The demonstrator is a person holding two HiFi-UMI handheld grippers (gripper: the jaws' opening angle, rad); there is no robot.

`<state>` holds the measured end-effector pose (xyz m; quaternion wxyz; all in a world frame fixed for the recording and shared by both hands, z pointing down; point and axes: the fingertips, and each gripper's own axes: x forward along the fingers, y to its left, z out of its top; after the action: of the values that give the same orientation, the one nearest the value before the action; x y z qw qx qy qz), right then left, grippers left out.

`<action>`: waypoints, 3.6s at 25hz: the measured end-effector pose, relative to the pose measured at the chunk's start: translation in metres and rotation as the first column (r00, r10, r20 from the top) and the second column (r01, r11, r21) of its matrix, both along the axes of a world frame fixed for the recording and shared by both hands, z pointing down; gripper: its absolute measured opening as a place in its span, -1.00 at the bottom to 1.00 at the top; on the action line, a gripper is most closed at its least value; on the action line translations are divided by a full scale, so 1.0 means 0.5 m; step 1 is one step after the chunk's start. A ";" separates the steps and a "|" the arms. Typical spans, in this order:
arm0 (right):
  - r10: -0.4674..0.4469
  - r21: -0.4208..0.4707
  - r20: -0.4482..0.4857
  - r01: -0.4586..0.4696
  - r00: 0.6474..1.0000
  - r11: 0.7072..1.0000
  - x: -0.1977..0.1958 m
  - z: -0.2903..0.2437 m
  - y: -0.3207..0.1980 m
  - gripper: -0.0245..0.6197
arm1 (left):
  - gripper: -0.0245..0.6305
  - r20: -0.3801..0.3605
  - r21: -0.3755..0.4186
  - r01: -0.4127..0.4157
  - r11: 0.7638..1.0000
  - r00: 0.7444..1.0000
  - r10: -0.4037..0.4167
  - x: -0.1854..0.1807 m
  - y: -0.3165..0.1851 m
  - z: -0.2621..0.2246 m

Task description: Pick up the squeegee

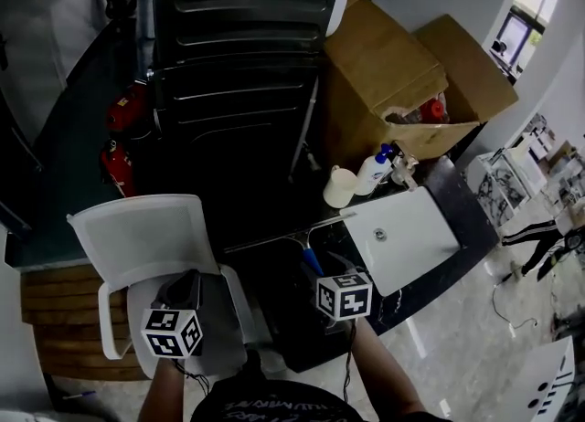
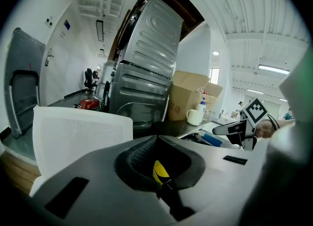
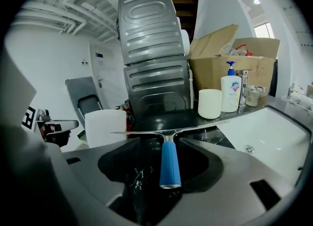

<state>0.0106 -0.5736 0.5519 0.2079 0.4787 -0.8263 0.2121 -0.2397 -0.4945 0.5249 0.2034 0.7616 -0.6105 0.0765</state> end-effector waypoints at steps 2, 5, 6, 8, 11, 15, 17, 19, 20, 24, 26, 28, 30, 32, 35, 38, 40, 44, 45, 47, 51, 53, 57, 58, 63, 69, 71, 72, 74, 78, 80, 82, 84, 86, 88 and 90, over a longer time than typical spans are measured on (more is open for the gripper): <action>0.005 -0.025 -0.021 -0.005 1.000 1.000 -0.010 0.019 -0.035 -0.20 | -0.86 -0.007 -0.007 -0.003 1.000 1.000 0.003 -0.016 -0.034 0.007; 0.007 -0.058 -0.044 -0.009 0.999 0.998 -0.026 0.049 -0.079 -0.21 | -0.86 -0.020 -0.013 -0.009 1.000 1.000 0.008 -0.034 -0.079 0.017; 0.005 -0.071 -0.049 -0.008 0.999 0.997 -0.032 0.058 -0.091 -0.21 | -0.86 -0.023 -0.015 -0.013 1.000 1.000 0.013 -0.037 -0.092 0.019; -0.002 -0.099 -0.058 -0.004 0.998 0.995 -0.042 0.076 -0.110 -0.21 | -0.86 -0.023 -0.018 -0.025 1.000 0.999 0.025 -0.041 -0.115 0.023; -0.017 -0.142 -0.086 0.005 0.996 0.990 -0.054 0.099 -0.129 -0.21 | -0.86 -0.024 -0.021 -0.036 0.999 0.999 0.035 -0.047 -0.143 0.029; -0.041 -0.186 -0.114 0.020 0.993 0.982 -0.066 0.117 -0.140 -0.21 | -0.86 -0.040 -0.025 -0.046 0.999 0.998 0.045 -0.046 -0.167 0.036; -0.065 -0.193 -0.128 0.039 0.990 0.980 -0.069 0.115 -0.143 -0.22 | -0.86 -0.042 -0.029 -0.058 0.998 0.997 0.057 -0.040 -0.175 0.040; -0.082 -0.196 -0.141 0.054 0.987 0.979 -0.068 0.117 -0.148 -0.22 | -0.86 -0.043 -0.035 -0.069 0.997 0.997 0.068 -0.034 -0.181 0.045; -0.083 -0.192 -0.150 0.053 0.985 0.980 -0.066 0.120 -0.152 -0.24 | -0.86 -0.044 -0.038 -0.074 0.997 0.996 0.072 -0.032 -0.184 0.047; -0.075 -0.153 -0.173 0.048 0.982 0.987 -0.063 0.118 -0.160 -0.40 | -0.86 -0.041 -0.041 -0.090 0.995 0.995 0.088 -0.021 -0.187 0.054; -0.075 -0.135 -0.192 0.049 0.979 0.990 -0.056 0.121 -0.156 -0.42 | -0.86 -0.034 -0.043 -0.096 0.994 0.995 0.095 -0.011 -0.181 0.053; -0.076 -0.121 -0.200 0.052 0.977 0.991 -0.051 0.116 -0.145 -0.43 | -0.86 -0.029 -0.039 -0.101 0.994 0.995 0.100 0.001 -0.171 0.046; -0.079 -0.104 -0.198 0.059 0.977 0.993 -0.049 0.106 -0.130 -0.43 | -0.86 -0.026 -0.030 -0.103 0.994 0.994 0.102 0.010 -0.160 0.036; -0.073 -0.078 -0.195 0.059 0.978 0.995 -0.047 0.092 -0.115 -0.43 | -0.86 -0.023 -0.021 -0.104 0.994 0.994 0.103 0.015 -0.148 0.024; -0.053 -0.041 -0.177 0.047 0.983 0.998 -0.037 0.059 -0.090 -0.44 | -0.86 -0.017 -0.007 -0.104 0.995 0.994 0.104 0.022 -0.122 0.004; -0.037 -0.007 -0.158 0.036 0.987 0.999 -0.021 0.023 -0.056 -0.44 | -0.86 -0.009 0.008 -0.101 0.995 0.995 0.101 0.032 -0.090 -0.016; -0.028 0.018 -0.149 0.031 0.988 0.999 -0.006 0.000 -0.033 -0.44 | -0.86 -0.003 0.018 -0.100 0.995 0.995 0.101 0.045 -0.068 -0.028; -0.008 0.064 -0.116 0.015 0.993 0.998 0.033 -0.044 0.023 -0.44 | -0.86 0.002 0.041 -0.106 0.993 0.994 0.106 0.088 -0.018 -0.054; 0.000 0.074 -0.109 0.008 0.994 0.997 0.045 -0.055 0.039 -0.44 | -0.86 0.003 0.047 -0.110 0.993 0.994 0.110 0.101 -0.004 -0.061; 0.014 0.091 -0.102 -0.005 0.995 0.996 0.068 -0.075 0.072 -0.44 | -0.86 0.008 0.057 -0.122 0.991 0.993 0.122 0.126 0.025 -0.075; 0.028 0.118 -0.101 -0.016 0.995 0.993 0.112 -0.101 0.147 -0.44 | -0.86 0.021 0.072 -0.143 0.987 0.990 0.142 0.174 0.081 -0.094; 0.031 0.118 -0.086 -0.021 0.996 0.993 0.136 -0.107 0.189 -0.44 | -0.86 0.020 0.076 -0.149 0.986 0.989 0.147 0.200 0.109 -0.098; 0.035 0.119 -0.055 -0.028 0.998 0.992 0.177 -0.120 0.274 -0.44 | -0.86 0.025 0.082 -0.170 0.982 0.985 0.168 0.251 0.174 -0.108; 0.038 0.124 -0.051 -0.032 0.998 0.992 0.187 -0.125 0.295 -0.44 | -0.86 0.027 0.083 -0.173 0.981 0.985 0.172 0.262 0.192 -0.110; 0.066 0.151 -0.041 -0.059 0.997 0.987 0.235 -0.139 0.405 -0.44 | -0.86 0.030 0.083 -0.177 0.981 0.984 0.175 0.299 0.297 -0.108; 0.120 0.163 -0.048 -0.111 0.992 0.980 0.298 -0.135 0.536 -0.44 | -0.86 0.029 0.091 -0.187 0.978 0.982 0.185 0.338 0.427 -0.112; 0.133 0.163 -0.049 -0.123 0.990 0.979 0.313 -0.127 0.584 -0.44 | -0.86 0.030 0.092 -0.190 0.977 0.982 0.188 0.347 0.474 -0.108; 0.138 0.162 -0.050 -0.128 0.989 0.979 0.320 -0.123 0.608 -0.44 | -0.86 0.030 0.091 -0.191 0.977 0.982 0.189 0.351 0.498 -0.105; 0.145 0.155 -0.054 -0.135 0.988 0.979 0.335 -0.113 0.656 -0.44 | -0.86 0.031 0.087 -0.192 0.977 0.981 0.190 0.360 0.545 -0.099; 0.146 0.137 -0.062 -0.136 0.987 0.981 0.365 -0.093 0.737 -0.44 | -0.86 0.031 0.070 -0.192 0.979 0.981 0.191 0.381 0.627 -0.081; 0.143 0.128 -0.066 -0.134 0.987 0.983 0.376 -0.082 0.768 -0.45 | -0.86 0.032 0.061 -0.192 0.979 0.981 0.190 0.389 0.658 -0.071; 0.142 0.119 -0.068 -0.134 0.987 0.984 0.385 -0.071 0.793 -0.45 | -0.86 0.032 0.053 -0.192 0.980 0.981 0.190 0.396 0.682 -0.060; 0.142 0.111 -0.068 -0.134 0.987 0.985 0.390 -0.061 0.816 -0.45 | -0.86 0.029 0.048 -0.190 0.981 0.982 0.189 0.399 0.703 -0.053; 0.142 0.104 -0.069 -0.134 0.987 0.985 0.393 -0.053 0.836 -0.45 | -0.86 0.025 0.047 -0.189 0.981 0.982 0.188 0.400 0.719 -0.049; 0.145 0.098 -0.069 -0.138 0.987 0.986 0.397 -0.045 0.852 -0.45 | -0.86 0.023 0.046 -0.188 0.981 0.982 0.187 0.402 0.731 -0.045; 0.147 0.094 -0.070 -0.140 0.987 0.986 0.402 -0.035 0.863 -0.45 | -0.86 0.023 0.045 -0.188 0.981 0.982 0.187 0.404 0.742 -0.039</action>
<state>0.2115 -0.1421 0.5342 0.2023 0.5537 -0.7895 0.1711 -0.0376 -0.1236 0.5053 0.1718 0.8196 -0.5395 0.0879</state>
